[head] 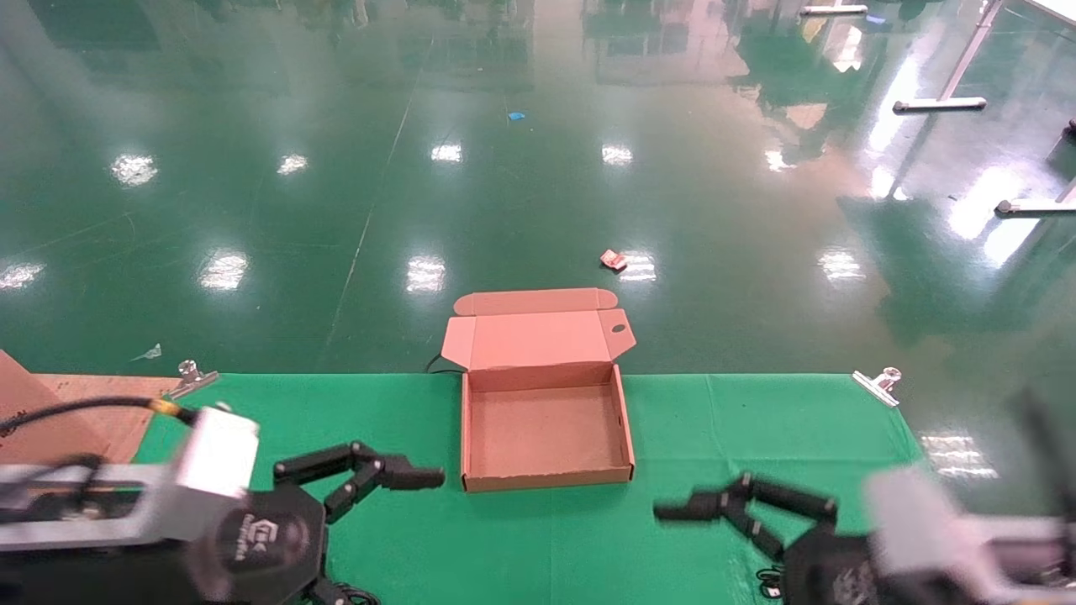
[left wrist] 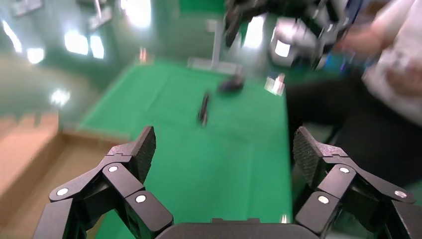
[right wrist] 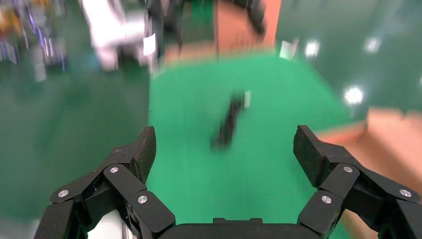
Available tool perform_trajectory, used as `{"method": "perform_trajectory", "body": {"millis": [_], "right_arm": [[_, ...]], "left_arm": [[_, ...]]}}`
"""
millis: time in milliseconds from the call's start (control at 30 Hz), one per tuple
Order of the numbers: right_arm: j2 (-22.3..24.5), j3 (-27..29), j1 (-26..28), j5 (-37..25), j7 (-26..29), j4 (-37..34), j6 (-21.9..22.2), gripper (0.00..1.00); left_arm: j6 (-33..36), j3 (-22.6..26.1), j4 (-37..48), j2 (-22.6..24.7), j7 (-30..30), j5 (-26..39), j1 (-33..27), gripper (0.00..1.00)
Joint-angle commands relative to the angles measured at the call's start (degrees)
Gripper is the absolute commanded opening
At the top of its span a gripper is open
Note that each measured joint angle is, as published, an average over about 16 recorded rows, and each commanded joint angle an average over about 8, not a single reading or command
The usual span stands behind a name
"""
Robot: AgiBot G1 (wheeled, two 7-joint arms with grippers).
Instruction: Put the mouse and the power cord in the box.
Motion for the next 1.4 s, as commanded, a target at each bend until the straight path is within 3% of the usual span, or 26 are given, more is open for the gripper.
{"method": "perform_trajectory", "body": {"millis": [33, 300, 633, 1033, 1400], "right_arm": [[-0.47, -2.15, 1.48, -5.26, -1.47, -1.15, -0.68, 1.00], [-6.78, -10.66, 11.17, -25.55, -10.84, -12.14, -0.26, 1.00], [-15.81, -18.80, 19.67, -44.69, -23.96, -28.47, 8.32, 1.00], [-23.15, -20.44, 24.06, -48.97, -34.97, -49.99, 18.77, 1.00], [-25.74, -19.58, 24.38, -48.79, -38.97, -59.51, 31.56, 0.95]], "left_arm": [[0.11, 1.93, 1.82, 0.89, 0.34, 4.17, -1.48, 1.00], [-1.52, 9.05, 17.30, 6.64, 10.16, 20.47, -7.95, 1.00], [-9.24, 15.77, 34.28, 15.94, 25.87, 35.24, -15.53, 1.00], [-15.97, 16.53, 50.27, 23.08, 36.86, 36.99, -17.46, 1.00], [-19.53, 15.34, 58.44, 25.15, 40.81, 35.43, -18.52, 0.99]]}}
